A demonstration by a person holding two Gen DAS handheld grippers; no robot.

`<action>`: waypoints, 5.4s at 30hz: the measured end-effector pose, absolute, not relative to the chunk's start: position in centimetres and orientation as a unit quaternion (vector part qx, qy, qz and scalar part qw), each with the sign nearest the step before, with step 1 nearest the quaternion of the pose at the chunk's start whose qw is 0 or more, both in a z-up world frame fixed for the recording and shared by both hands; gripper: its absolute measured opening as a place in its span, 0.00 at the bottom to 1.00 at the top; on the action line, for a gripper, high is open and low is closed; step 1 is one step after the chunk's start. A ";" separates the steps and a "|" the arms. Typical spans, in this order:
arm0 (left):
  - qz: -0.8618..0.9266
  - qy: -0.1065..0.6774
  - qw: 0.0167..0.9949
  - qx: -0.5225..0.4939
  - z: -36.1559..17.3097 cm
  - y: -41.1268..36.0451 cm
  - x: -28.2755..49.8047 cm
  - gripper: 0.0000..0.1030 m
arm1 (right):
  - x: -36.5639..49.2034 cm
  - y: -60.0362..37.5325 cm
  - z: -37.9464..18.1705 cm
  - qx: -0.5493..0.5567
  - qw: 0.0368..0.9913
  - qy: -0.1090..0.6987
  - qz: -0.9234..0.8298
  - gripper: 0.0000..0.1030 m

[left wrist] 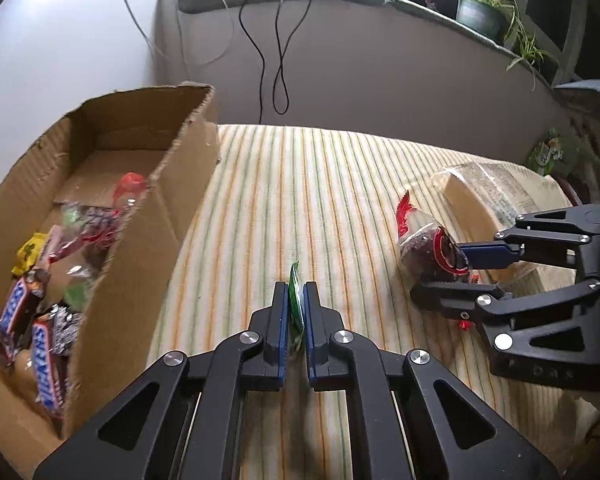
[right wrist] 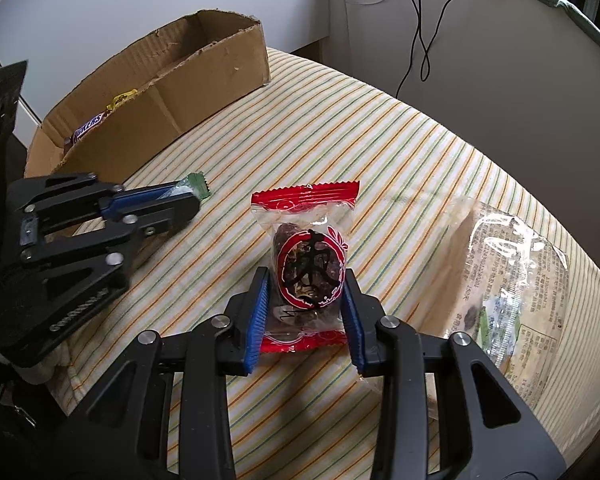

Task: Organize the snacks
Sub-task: 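Close left gripper on the green candy while right gripper closes on the red-tagged bag, then carry the green candy and red-tagged bag over the box with both grippers, then open both grippers to drop the green candy and red-tagged bag into the box, then move the right gripper to the plastic-wrapped bread loaf, then close the right gripper on the wrapped bread loaf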

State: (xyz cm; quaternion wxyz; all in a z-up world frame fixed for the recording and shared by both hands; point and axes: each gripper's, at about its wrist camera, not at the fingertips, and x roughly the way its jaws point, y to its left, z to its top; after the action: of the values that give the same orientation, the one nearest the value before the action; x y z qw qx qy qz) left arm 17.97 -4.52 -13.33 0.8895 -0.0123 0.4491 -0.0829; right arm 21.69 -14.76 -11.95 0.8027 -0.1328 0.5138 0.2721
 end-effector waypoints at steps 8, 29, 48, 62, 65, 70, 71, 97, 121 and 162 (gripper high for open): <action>-0.088 0.435 0.896 -0.017 -12.4 -4.5 17.0 0.05 | 21.5 -14.7 -12.0 -0.124 0.807 0.510 0.269 0.35; -0.050 0.359 0.930 -0.053 -5.6 5.6 12.3 0.05 | 20.7 -8.2 -3.7 -0.109 0.835 0.448 0.300 0.34; 0.000 0.363 0.930 -0.060 -6.2 12.1 14.0 0.05 | 26.7 3.9 -5.4 -0.130 0.813 0.458 0.335 0.35; 0.002 0.363 0.930 -0.054 -6.3 12.1 14.0 0.06 | 27.3 4.9 -6.6 -0.134 0.807 0.468 0.336 0.36; 0.005 0.360 0.931 -0.051 -6.2 12.0 13.8 0.14 | 27.1 4.8 -6.4 -0.136 0.809 0.463 0.335 0.42; 0.009 0.356 0.933 -0.045 -5.9 11.8 13.4 0.17 | 26.8 4.3 -5.6 -0.130 0.814 0.456 0.336 0.55; 0.010 0.355 0.934 -0.045 -5.8 11.8 13.4 0.18 | 26.7 4.2 -5.5 -0.131 0.814 0.455 0.336 0.55; -0.013 0.318 0.948 -0.017 -2.8 6.0 9.4 0.64 | 22.8 -7.1 -2.5 -0.085 0.866 0.416 0.264 0.59; -0.118 0.358 0.926 -0.004 -5.7 -6.4 12.5 0.71 | 19.8 -27.0 -4.5 -0.003 0.898 0.421 0.129 0.92; -0.275 0.476 0.833 -0.065 -11.3 -16.2 19.1 0.55 | 24.0 -29.0 -11.2 0.087 0.831 0.514 0.193 0.58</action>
State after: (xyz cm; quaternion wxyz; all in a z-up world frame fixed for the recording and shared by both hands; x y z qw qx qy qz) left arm 19.09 -16.19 -11.35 0.8326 -0.0651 0.4764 -0.2748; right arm 24.01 -29.01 -11.24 0.8313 0.0872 0.5138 0.1931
